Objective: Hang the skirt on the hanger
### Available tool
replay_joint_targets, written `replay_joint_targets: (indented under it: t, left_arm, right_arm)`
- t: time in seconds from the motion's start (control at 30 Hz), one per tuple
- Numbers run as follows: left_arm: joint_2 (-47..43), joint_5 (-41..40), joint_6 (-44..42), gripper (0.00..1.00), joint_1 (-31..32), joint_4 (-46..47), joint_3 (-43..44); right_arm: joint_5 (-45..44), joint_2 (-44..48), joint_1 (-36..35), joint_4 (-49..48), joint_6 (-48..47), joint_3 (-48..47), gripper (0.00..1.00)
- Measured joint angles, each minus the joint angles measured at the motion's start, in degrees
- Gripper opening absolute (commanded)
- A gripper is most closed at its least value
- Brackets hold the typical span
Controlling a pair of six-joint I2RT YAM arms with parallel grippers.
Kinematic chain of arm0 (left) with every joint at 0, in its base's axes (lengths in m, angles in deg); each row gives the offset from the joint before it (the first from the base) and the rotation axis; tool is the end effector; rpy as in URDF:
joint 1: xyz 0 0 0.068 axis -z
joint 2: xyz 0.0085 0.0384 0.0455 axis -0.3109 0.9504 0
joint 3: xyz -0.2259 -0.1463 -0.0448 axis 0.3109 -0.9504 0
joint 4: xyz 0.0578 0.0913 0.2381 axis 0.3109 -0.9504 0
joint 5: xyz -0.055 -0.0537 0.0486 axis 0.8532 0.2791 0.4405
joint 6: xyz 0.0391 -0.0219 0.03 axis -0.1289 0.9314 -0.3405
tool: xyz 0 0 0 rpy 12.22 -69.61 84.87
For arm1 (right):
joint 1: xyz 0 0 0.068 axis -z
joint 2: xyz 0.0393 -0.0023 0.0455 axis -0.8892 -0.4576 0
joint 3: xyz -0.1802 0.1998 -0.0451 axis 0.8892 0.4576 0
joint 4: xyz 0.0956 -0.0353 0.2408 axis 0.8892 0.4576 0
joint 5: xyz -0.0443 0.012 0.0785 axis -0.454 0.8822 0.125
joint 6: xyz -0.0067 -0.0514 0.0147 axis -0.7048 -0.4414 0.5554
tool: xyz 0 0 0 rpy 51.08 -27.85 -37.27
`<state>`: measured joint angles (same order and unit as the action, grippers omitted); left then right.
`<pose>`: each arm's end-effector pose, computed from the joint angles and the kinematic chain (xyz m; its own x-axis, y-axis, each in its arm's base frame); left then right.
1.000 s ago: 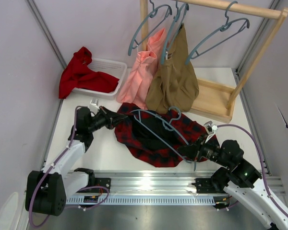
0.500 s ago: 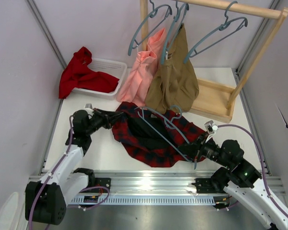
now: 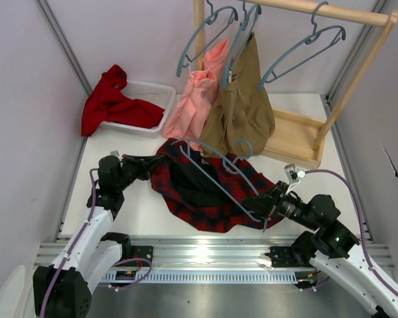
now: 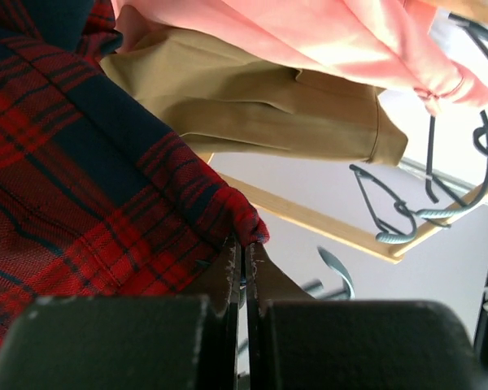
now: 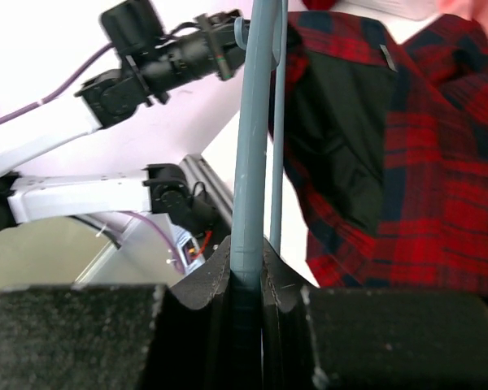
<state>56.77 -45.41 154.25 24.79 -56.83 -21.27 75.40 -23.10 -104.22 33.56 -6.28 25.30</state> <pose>0.1886 -0.0358 0.2401 -0.4242 -0.8755 0.2313 -0.3709 -0.0650 -0.9264 0.0675 0.0755 0.2794 -0.5113 0.2976 -0.8062 -0.7086 0.3849 0.5914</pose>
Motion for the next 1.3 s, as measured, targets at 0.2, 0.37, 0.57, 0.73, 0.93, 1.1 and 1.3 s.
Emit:
replay_joint_targets:
  t: [0.2, 0.37, 0.57, 0.73, 0.93, 1.1, 1.3]
  left_arm:
    - [0.0, -2.1, 2.3, 0.00, 0.0, -1.0, 0.0]
    - [-0.2, -4.4, 4.0, 0.00, 0.0, -2.4, 0.0]
    - [-0.2, -5.9, 5.7, 0.00, 0.0, -2.8, 0.0]
    - [-0.3, -6.6, 6.8, 0.00, 0.0, -2.9, 0.0]
    - [-0.3, -7.3, 7.8, 0.00, 0.0, -2.8, 0.0]
    - [-1.5, -7.4, 8.7, 0.00, 0.0, -2.4, -1.0]
    - [-2.8, -8.1, 9.6, 0.00, 0.0, -2.6, -1.5]
  right_arm:
    - [-1.6, -2.2, -4.3, -3.7, 0.6, 0.6, 0.00]
    - [-7.8, -6.3, -10.5, -5.2, 1.6, 1.3, 0.00]
    - [-19.8, -11.6, -20.4, -7.0, 2.4, 1.0, 0.00]
    - [-27.9, -14.6, -26.3, -8.2, 2.6, -0.2, 0.00]
    - [-34.8, -17.6, -29.9, -7.0, 4.3, -3.4, 0.00]
    - [-40.9, -17.7, -31.4, -4.9, 8.1, -4.0, 0.00]
    - [-45.5, -19.7, -33.1, -3.5, 10.9, -5.7, 0.00]
